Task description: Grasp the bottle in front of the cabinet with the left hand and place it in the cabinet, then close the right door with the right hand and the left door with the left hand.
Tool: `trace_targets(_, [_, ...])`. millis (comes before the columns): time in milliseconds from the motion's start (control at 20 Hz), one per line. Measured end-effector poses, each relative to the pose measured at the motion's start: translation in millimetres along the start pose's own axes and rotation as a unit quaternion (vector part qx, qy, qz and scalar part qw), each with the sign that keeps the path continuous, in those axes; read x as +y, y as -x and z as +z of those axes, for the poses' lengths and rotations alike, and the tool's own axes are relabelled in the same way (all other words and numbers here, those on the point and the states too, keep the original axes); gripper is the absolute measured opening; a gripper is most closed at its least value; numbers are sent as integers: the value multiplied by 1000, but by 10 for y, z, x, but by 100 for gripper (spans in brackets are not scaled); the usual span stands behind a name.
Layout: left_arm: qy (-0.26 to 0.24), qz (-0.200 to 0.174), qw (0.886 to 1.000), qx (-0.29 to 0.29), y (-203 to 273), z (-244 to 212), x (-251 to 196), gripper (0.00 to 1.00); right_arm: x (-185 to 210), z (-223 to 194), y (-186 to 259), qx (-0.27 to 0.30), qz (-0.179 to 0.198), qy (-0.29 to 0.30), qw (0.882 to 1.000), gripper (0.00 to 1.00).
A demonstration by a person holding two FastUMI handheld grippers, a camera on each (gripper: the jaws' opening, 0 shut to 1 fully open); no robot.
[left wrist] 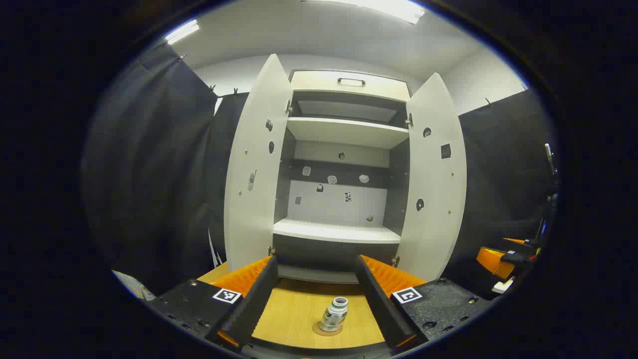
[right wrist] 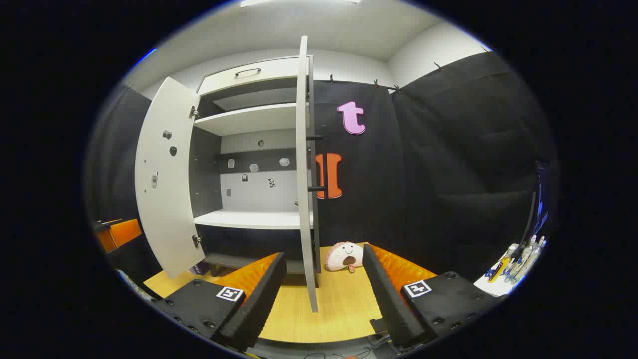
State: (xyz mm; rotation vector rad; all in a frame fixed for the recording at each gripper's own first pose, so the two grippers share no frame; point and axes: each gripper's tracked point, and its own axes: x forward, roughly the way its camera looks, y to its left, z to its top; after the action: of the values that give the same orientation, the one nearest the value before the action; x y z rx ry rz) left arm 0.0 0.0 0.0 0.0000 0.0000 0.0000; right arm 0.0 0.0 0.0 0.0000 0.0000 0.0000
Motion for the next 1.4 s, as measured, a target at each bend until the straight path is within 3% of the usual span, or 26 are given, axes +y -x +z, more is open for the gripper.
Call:
trace_targets(200, [6,13,1000,9,90,-43,-129,95,-18,-2,42,2,27,6,1000,100])
trace_targets(450, [-1,23,1000,6,111,-10,-192,95,-85,8,53,2,31,9,999,100])
trace_targets(1400, [-3,-6,1000,13,-174,-87,-44,95,-16,-1,-27,1,-12,0,1000,100])
